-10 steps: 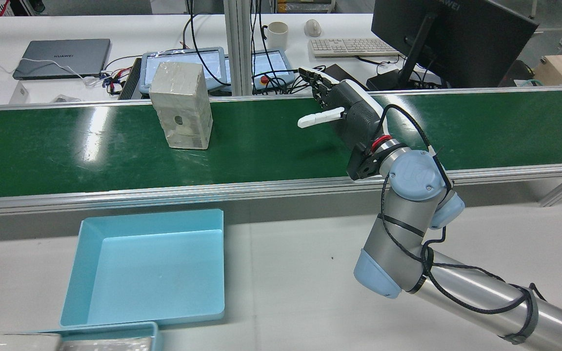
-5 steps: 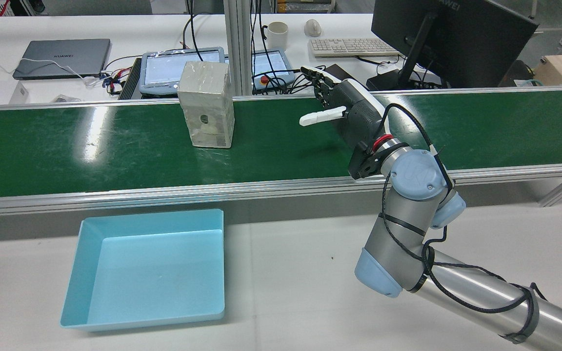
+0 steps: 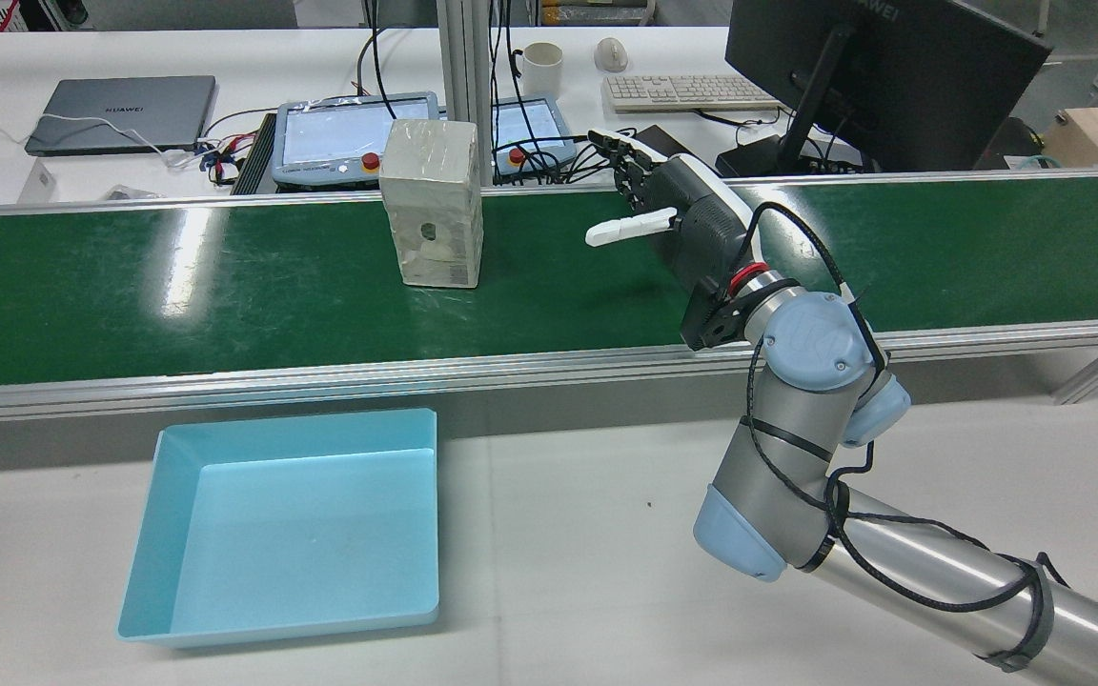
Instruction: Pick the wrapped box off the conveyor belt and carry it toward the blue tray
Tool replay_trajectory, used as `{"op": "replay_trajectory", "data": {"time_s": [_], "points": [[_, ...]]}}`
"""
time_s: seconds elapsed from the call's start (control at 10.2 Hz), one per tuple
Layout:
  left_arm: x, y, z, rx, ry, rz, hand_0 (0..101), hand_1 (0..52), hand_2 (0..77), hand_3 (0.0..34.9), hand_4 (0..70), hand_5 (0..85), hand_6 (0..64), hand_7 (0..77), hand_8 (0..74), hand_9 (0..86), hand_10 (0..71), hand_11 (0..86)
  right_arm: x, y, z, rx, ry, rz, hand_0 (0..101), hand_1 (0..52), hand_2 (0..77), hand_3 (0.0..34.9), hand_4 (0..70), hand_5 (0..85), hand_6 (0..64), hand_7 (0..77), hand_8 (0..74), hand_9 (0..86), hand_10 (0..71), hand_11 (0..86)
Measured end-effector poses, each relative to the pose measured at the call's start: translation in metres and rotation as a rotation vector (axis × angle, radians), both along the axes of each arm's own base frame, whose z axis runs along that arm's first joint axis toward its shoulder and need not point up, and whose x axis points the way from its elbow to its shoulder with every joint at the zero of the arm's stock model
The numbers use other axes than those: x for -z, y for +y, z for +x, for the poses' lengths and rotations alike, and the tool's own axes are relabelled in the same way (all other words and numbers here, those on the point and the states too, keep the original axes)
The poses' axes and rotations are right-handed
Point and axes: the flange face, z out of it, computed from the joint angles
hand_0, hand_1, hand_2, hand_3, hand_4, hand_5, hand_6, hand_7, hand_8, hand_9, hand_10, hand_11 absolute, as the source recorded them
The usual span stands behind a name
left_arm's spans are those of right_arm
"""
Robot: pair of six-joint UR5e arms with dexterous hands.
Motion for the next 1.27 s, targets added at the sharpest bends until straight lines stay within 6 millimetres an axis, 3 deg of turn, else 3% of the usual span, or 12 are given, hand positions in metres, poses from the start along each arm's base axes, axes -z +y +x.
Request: {"op": "replay_trajectory", "data": {"time_s": [0.29,1.27], "points": [[0.0,0.0,0.0,0.0,0.0,0.0,0,0.0,1.1,0.0,0.0,1.1,0.5,0.5,0.5,0.5,0.5,0.5,-0.01,0.002,0.001,-0.001,0.013,-0.011,48,13.6,4.4,0.0,5.4,13.1,0.0,0.5,0.0,1.1,0.0,1.6],[0.0,0.0,0.0,0.0,0.0,0.0,0,0.0,1.1,0.0,0.0,1.1,0.0,0.5,0.5,0.5,0.5,0.5,-0.017,0.001,0.0,-0.003,0.023,-0.021,48,15.3,5.5,0.0,6.0,14.2,0.0,0.5,0.0,1.1,0.0,1.6]]}}
